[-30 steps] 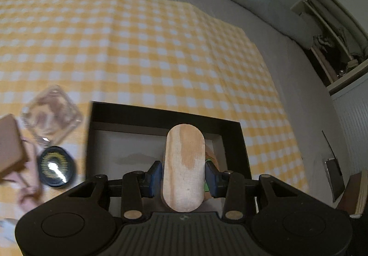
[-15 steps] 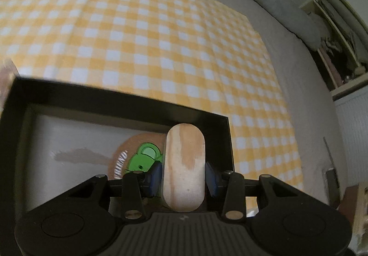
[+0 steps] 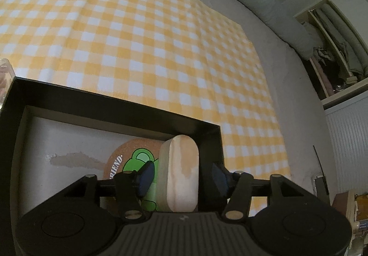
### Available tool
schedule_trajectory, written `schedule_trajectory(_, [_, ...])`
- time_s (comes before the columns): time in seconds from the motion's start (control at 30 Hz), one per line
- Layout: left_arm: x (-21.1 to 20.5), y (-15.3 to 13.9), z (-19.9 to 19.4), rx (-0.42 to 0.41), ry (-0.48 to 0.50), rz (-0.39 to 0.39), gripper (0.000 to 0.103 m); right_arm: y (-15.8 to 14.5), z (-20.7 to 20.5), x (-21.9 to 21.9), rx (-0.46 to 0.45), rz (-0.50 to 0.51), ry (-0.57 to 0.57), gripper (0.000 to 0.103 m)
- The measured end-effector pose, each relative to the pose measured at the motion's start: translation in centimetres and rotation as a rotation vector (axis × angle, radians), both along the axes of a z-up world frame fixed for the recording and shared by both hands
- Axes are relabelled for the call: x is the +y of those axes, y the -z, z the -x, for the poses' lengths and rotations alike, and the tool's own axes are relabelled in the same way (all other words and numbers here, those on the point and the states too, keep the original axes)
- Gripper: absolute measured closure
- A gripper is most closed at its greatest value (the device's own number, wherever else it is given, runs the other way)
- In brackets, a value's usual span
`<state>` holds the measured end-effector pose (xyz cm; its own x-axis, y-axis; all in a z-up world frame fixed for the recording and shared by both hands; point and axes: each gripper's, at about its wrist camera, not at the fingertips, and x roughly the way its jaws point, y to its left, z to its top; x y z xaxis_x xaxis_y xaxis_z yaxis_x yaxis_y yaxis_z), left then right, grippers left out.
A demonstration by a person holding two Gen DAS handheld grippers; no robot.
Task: Organize rigid objects
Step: 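Carry the oval block into the box and release it on the coaster, then grasp the square wooden coaster with the left gripper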
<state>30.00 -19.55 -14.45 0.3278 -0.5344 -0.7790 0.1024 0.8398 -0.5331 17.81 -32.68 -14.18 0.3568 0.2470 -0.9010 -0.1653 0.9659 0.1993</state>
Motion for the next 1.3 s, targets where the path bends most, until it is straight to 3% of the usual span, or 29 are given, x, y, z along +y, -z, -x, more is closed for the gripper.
schedule_trajectory(0.43, [2.0, -4.5, 2.4, -0.11, 0.08, -0.012, 0.019, 0.2, -0.6, 0.9, -0.008, 0.038, 0.024, 0.096])
schedule_trajectory(0.67, [5.1, -7.4, 3.5, -0.214, 0.071, -0.064, 0.007, 0.3, -0.6, 0.9, -0.022, 0.04, 0.057, 0.097])
schedule_trajectory(0.83, [8.3, -8.6, 4.0, -0.273, 0.027, -0.142, 0.001, 0.4, -0.4, 1.2, -0.043, 0.063, 0.064, 0.097])
schedule_trajectory(1.07, [13.4, -8.3, 3.5, -0.271, -0.068, -0.222, 0.0, 0.9, -0.2, 1.7, -0.064, 0.091, 0.063, 0.097])
schedule_trajectory(1.3, [17.5, -5.7, 2.6, -0.207, -0.152, -0.327, 0.0, 1.1, -0.3, 1.4, -0.063, 0.086, 0.083, 0.095])
